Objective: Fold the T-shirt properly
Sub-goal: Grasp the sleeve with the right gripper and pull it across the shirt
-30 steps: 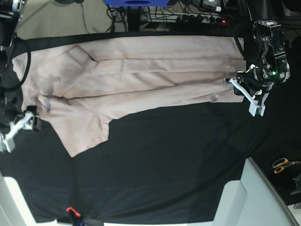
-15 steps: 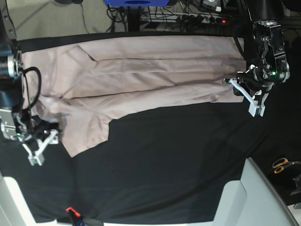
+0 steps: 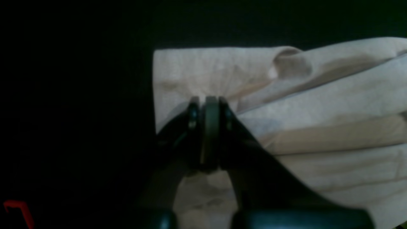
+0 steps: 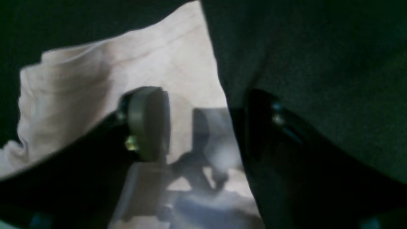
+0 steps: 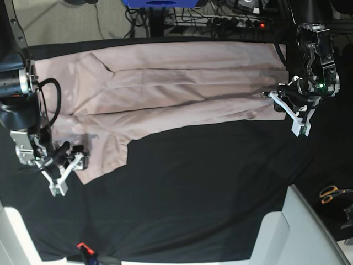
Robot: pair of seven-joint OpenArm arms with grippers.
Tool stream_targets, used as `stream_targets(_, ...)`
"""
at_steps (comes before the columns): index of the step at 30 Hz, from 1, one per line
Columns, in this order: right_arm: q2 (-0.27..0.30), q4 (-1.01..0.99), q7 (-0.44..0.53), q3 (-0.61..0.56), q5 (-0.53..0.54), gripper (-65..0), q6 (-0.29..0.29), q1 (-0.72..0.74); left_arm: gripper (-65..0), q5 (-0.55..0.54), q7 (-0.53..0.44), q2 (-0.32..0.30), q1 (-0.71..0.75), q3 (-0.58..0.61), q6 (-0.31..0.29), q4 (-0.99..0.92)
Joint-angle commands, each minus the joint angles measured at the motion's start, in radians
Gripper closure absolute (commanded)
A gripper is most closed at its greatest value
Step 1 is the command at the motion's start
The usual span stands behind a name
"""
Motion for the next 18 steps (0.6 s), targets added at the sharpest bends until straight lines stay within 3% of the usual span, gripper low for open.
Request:
stream_targets(1,0.003,0.004,-0.009,-0.008,0.004,-27.9,0.011,0.023,0.0,-0.002,-0.013,-0.014,-0.009,-0.007,0.002,0.015)
stream_targets(4,0.003,0.004,-0.011,-0.006,0.006,-1.5,0.008,0.023,0.0,-0.002,-0.013,-0.014,-0.009,-0.005,0.002,0.015)
stream_targets(10,0.014,0.05,-0.014,-0.008,0.006,0.0,0.008,0.024,0.0,-0.002,-0.013,-0.014,-0.02,-0.002,0.002,0.018)
stream_targets(16,0.062,0.331,-0.206,-0.005,0.007,0.0,0.006,-0.025,0.0,-0.002,-0.013,-0.021,-0.05,-0.009,0.002,0.021)
stream_targets(18,0.077,0.446,-0.256,-0.005,0.006,0.0,-0.021,-0.059,0.0,-0.002,-0.013,-0.021,-0.057,-0.009,0.002,0.021)
